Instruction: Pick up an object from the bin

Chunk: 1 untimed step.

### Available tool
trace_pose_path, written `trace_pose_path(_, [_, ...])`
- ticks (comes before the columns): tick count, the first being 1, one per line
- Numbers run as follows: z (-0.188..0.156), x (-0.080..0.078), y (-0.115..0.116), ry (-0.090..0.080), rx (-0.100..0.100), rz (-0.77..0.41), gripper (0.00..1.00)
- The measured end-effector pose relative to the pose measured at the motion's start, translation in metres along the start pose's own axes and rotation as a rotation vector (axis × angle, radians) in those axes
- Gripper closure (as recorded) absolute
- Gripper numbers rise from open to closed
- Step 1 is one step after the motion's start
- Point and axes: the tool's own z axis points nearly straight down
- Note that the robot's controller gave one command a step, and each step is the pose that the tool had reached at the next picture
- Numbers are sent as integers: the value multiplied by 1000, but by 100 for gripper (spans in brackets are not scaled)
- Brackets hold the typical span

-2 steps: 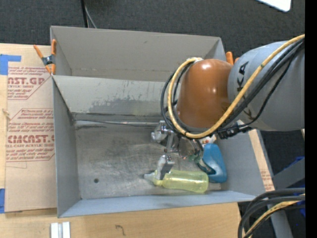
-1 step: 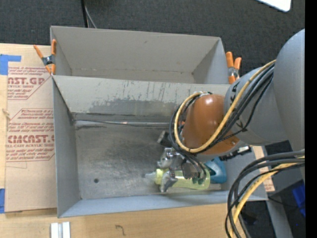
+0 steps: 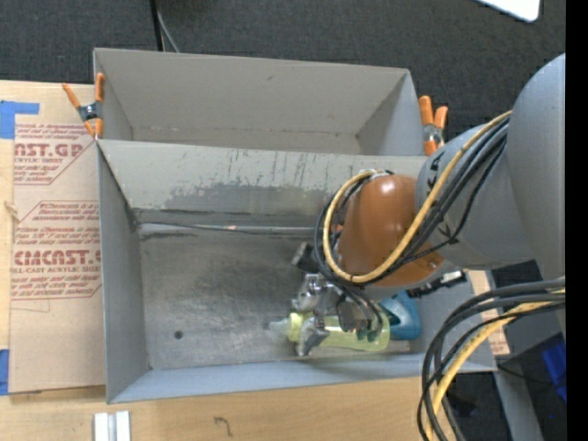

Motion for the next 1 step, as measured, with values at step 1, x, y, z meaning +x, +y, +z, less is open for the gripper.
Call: trace_pose_path(1, [-172, -17, 7, -11, 9, -18, 100])
